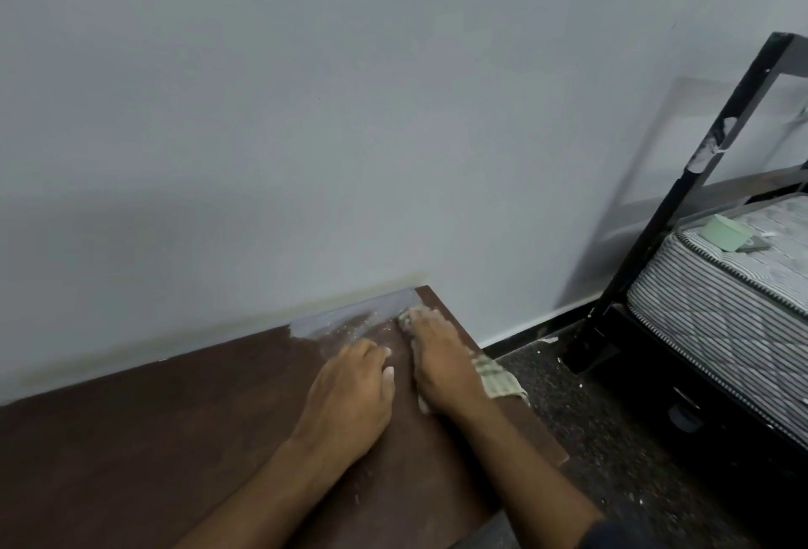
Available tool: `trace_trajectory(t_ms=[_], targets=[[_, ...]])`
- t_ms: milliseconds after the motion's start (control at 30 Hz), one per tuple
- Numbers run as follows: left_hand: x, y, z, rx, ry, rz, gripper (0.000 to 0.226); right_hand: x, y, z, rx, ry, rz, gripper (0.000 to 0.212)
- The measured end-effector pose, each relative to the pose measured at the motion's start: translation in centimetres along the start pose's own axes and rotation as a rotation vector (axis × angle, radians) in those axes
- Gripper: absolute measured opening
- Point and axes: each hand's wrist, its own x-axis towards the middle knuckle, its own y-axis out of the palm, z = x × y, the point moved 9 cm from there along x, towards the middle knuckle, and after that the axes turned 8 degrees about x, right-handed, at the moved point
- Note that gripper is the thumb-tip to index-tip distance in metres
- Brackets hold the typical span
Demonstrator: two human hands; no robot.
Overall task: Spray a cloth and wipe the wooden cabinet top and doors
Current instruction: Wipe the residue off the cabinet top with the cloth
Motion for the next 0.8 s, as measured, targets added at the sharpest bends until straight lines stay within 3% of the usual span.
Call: trace_trajectory(t_ms=[100,167,467,533,600,667,800], targets=[[1.9,1.3,-0.1,0.017,-0.021,0.025,0.028,-3.6,1.0,2.5,0.041,-0.203,0.084,0.053],[2.5,1.8,0.0,0.003,-0.038,0.032,0.028,-3.4,0.4,2.6,0.07,-0.239,0.102,0.05],[2.2,2.3,-0.2,0.113,0.039,0.093,0.031,7.6,0.3,-2.7,-0.012,0.142,-0.012,0.051],[2.3,2.3,0.1,0.119,0.041,0.078,0.032,7.0,0.4,-1.8,-0.027,0.115,-0.014,0.059],[2.4,2.4,0.4,0.131,0.035,0.077,0.032,5.4,0.9,-0.2,-0.028,-0.027,0.047,0.069],[2.4,2.4,1.0,0.142,0.039,0.081,0.033,4.0,1.4,0.4,-0.028,-0.127,0.094,0.063],[1.7,2.3,2.2,0.221,0.066,0.076,0.034,5.7,1.5,-1.1,-0.046,-0.031,-0.023,0.051]])
